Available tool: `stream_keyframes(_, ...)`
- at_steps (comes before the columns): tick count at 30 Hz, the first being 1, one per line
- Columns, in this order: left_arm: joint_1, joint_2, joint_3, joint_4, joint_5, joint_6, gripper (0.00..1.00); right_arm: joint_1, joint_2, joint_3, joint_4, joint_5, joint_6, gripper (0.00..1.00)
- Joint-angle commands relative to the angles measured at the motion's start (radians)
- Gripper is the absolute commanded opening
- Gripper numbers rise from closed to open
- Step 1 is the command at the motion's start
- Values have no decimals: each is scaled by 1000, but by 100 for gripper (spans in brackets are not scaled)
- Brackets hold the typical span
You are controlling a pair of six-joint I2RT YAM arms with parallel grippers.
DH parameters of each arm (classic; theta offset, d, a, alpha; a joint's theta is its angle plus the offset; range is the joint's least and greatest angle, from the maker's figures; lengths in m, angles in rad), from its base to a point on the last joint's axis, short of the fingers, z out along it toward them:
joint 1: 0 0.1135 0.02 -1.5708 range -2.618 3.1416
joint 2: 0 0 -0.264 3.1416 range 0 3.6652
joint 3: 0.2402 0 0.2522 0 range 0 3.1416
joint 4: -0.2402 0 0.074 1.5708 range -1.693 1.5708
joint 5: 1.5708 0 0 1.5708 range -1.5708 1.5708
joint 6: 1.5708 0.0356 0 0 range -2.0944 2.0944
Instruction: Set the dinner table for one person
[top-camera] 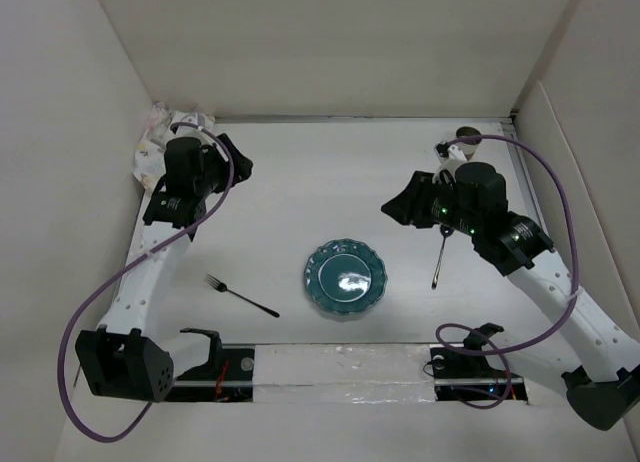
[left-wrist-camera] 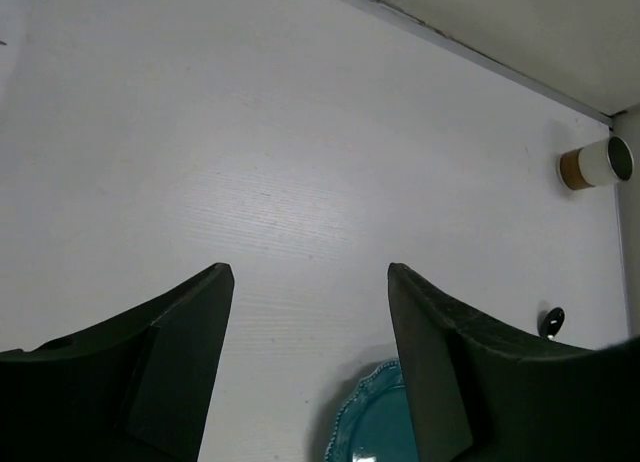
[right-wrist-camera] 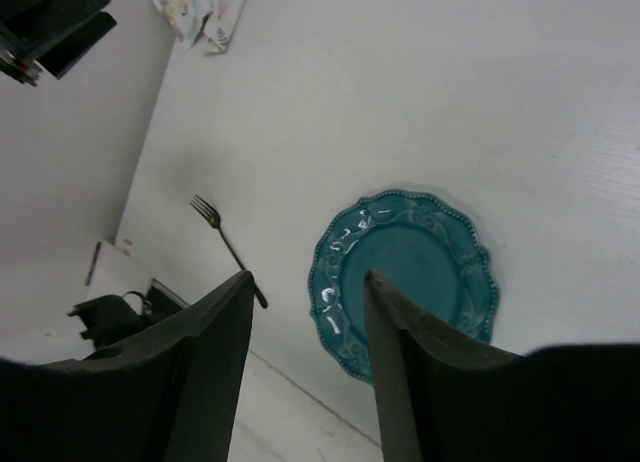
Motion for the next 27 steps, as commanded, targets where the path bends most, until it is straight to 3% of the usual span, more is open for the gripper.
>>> stream_keyframes(1,5,4,37,1,-73,-13,60,-3,-3,42,50,-41,-1,43)
stream_keyframes(2,5,29,42,2,-83,-19,59,-3,-1,39,51,-47,1,27)
stream_keyframes(3,5,41,50,6,-113,-37,56,-3,0,36,56,-52,-4,6)
stream_keyframes(4,5,53,60,-1,-160,-50,53,-3,3,33,59,-60,-2,0)
stream_keyframes(6,5,107,94,-34,-274,-71,34,-3,11,36,65,-64,-13,0)
stream_keyframes(7,20,125,103,-42,-302,-86,21,-3,16,37,62,-67,-17,0)
stream_keyframes(8,38,170,108,-50,-317,-94,1,-13,25,48,60,-66,-25,0)
stream_keyframes(9,61,191,110,-50,-298,-102,0,-13,27,52,51,-69,-40,0)
stream_keyframes(13,210,297,79,-5,-203,-163,0,-13,17,54,19,-31,-76,0)
stream_keyframes(15,265,369,77,2,-207,-191,13,-13,5,33,7,-18,-91,0)
stream_keyframes(19,276,525,152,-46,-357,-189,38,-13,-16,-7,10,-15,-102,0)
stream_keyframes(23,310,665,246,-99,-428,-183,42,-22,-4,-20,23,-34,-102,2)
stream_keyframes(27,354,764,312,-88,-394,-182,44,-22,37,-15,22,-72,-117,21)
